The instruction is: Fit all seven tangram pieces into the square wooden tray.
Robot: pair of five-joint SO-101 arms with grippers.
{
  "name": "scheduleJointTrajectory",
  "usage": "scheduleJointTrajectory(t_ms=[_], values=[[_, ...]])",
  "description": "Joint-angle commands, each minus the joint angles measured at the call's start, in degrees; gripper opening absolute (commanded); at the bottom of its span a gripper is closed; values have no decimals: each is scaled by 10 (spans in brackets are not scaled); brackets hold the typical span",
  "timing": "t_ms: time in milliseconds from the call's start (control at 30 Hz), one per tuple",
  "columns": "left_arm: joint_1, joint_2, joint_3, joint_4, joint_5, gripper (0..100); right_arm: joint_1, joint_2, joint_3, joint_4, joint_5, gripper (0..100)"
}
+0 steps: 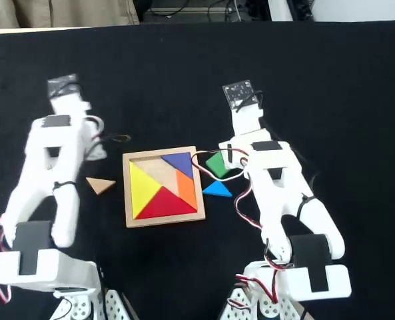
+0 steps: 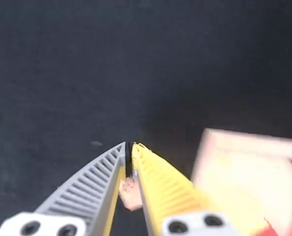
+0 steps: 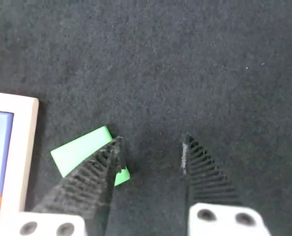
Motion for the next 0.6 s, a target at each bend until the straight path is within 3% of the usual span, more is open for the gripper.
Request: scheduleJointTrajectory(t_ms=[0, 233, 567], values=[[93, -16, -13, -13, 10, 32, 8, -1, -4, -9, 5, 191], [109, 68, 3, -42, 5, 33, 11, -1, -4, -10, 5, 191], [95, 84, 10, 75, -96, 30, 11, -1, -4, -11, 5, 191]])
